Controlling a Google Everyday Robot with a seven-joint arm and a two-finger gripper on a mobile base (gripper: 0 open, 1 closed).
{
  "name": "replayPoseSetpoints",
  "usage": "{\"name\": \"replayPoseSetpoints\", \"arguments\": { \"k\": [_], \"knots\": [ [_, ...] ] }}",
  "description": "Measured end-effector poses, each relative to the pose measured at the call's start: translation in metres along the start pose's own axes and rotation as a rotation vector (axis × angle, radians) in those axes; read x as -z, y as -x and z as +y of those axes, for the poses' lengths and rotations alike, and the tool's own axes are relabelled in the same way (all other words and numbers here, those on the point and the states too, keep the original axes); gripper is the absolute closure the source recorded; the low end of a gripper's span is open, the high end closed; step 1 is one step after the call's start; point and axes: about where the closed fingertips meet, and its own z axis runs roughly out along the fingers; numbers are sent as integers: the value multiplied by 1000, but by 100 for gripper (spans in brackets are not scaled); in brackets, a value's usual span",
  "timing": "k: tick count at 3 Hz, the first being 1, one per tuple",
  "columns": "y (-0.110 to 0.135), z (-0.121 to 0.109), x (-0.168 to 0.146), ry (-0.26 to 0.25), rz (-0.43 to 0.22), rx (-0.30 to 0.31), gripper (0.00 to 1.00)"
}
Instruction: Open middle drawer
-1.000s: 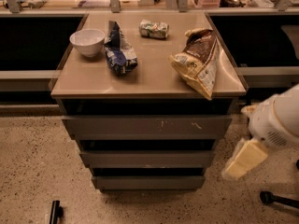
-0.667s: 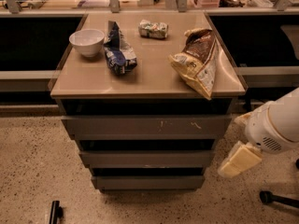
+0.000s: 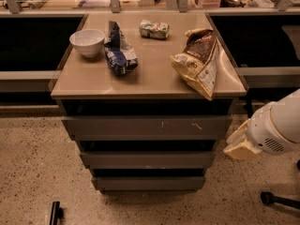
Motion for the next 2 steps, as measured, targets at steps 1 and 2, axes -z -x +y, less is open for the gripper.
{"name": "replayPoseSetpoints", "arguments": {
  "k": [1, 2],
  "knots": [
    [0, 0, 0, 0, 0, 0, 89],
    [-4, -2, -15, -1, -9, -28, 100]
  ]
}}
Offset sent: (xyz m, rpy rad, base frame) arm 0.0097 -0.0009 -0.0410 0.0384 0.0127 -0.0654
